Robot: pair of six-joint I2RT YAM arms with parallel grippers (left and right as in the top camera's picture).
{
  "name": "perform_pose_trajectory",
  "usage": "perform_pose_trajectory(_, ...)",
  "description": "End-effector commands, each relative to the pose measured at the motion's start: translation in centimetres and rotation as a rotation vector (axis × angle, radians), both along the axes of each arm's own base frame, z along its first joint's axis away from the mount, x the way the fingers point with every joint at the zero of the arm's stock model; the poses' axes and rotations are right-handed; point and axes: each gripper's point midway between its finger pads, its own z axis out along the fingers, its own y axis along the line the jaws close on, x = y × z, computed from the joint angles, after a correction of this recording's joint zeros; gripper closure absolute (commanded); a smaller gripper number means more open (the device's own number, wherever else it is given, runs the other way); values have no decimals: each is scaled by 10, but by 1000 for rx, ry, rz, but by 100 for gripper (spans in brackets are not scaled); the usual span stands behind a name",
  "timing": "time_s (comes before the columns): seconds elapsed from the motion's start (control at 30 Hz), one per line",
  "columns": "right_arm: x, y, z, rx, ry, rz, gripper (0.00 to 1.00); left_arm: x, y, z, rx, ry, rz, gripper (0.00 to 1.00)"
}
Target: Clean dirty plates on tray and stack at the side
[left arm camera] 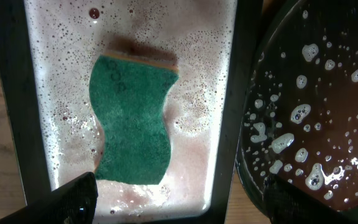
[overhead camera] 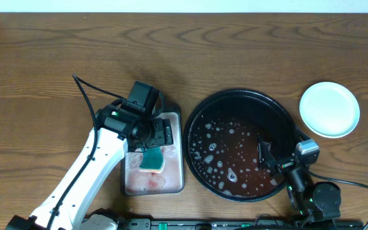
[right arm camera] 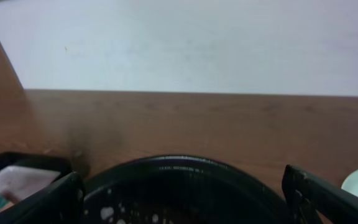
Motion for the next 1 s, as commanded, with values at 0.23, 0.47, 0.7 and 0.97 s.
perform_pose_trajectory(0.23,1,-4,-9,-4,38,-22,1,5,0,5,-1,-21,-3,15)
perform_pose_trajectory(0.47,1,-4,-9,-4,38,-22,1,6,9,14,31,-77,-18,15)
perform_pose_trajectory(0.7,1,-4,-9,-4,38,-22,1,53,27,98,49,-643,-61,14)
perform_pose_trajectory(0.97,1,-4,-9,-4,38,-22,1,44,94,146,24,-1004,151,14)
